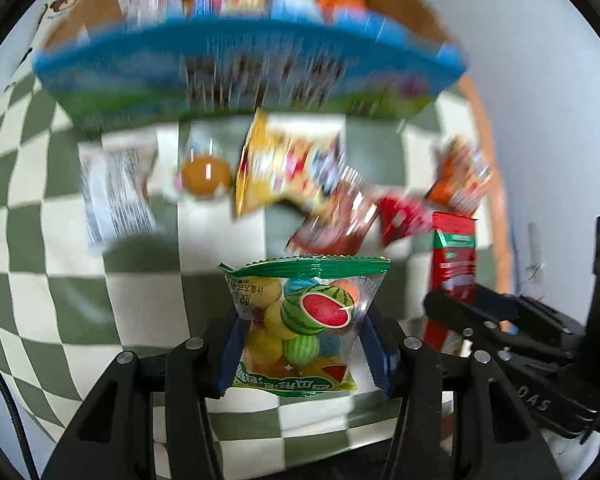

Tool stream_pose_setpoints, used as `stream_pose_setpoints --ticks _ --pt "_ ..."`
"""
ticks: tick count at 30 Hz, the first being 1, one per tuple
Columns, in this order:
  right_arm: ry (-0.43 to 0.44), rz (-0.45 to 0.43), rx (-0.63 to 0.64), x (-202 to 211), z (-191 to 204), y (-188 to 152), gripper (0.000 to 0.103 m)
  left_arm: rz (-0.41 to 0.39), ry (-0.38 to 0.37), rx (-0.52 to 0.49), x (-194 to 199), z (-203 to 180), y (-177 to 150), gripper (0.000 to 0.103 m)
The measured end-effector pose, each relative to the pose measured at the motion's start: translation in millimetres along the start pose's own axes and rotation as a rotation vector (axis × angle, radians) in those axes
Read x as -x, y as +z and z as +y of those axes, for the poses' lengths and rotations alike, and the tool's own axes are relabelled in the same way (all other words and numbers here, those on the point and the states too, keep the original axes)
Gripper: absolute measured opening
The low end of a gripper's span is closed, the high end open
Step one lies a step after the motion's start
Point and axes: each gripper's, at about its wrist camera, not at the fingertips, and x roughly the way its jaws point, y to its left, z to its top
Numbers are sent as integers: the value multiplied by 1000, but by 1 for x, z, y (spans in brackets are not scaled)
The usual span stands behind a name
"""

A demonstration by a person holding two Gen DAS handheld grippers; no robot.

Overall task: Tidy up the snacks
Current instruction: 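Carry both held packs over the box and lower them inside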

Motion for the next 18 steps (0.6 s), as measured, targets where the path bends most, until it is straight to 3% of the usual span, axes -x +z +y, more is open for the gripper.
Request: stream_pose_setpoints --ticks 5,8,13,18 --pt "67 -103 53 54 23 51 47 -94 -57 31 60 20 62 50" --pt "76 -171 101 79 42 95 47 -146 -54 57 85 42 100 50" --pt "38 -225 156 85 63 167 47 -137 -73 137 84 68 169 50" --pt "-40 -223 180 55 75 231 47 -61 -108 240 36 93 231 50"
